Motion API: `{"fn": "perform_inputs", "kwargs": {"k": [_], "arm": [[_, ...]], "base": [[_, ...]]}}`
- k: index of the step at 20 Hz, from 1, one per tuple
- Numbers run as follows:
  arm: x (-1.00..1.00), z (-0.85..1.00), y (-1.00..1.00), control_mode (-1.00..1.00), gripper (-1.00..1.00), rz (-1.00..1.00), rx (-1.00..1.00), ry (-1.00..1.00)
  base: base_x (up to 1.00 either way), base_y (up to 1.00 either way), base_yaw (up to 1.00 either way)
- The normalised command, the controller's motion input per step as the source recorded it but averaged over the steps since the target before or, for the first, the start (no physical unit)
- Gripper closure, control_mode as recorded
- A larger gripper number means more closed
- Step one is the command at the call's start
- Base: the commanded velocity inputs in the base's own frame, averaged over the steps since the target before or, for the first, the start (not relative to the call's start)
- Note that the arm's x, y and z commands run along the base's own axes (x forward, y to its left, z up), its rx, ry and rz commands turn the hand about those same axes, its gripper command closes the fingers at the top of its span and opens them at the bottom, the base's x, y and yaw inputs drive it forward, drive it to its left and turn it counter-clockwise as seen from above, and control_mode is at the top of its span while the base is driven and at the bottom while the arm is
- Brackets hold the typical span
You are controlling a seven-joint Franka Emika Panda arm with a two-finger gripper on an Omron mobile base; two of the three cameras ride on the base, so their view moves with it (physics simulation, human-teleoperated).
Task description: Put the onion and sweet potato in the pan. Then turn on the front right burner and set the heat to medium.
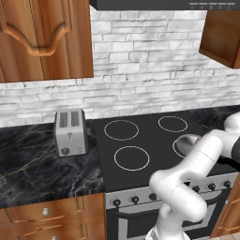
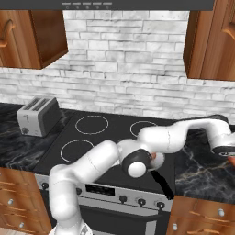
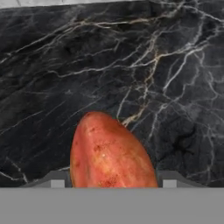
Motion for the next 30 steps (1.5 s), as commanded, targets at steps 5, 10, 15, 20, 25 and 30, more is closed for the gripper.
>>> {"fn": "perform_inputs", "kwargs": {"k": [5, 10, 15, 20, 25, 30], "arm": [[-0.45, 0.09, 0.64, -1.00, 1.00, 0.00, 0.00, -0.14], [-0.31, 0.08, 0.92, -1.00, 1.00, 0.00, 0.00, -0.22], [-0.31, 0.48, 1.00, -1.00, 1.00, 0.00, -0.04, -0.07], [-0.35, 0.72, 1.00, -1.00, 1.00, 0.00, -0.14, 0.09], [-0.30, 0.50, 1.00, -1.00, 1.00, 0.00, -0.15, 0.18], [-0.10, 0.32, 1.00, -1.00, 1.00, 0.00, -0.15, 0.21]], "base": [[0.00, 0.00, 0.00], [0.00, 0.00, 0.00], [0.00, 0.00, 0.00], [0.00, 0.00, 0.00], [0.00, 0.00, 0.00], [0.00, 0.00, 0.00]]}}
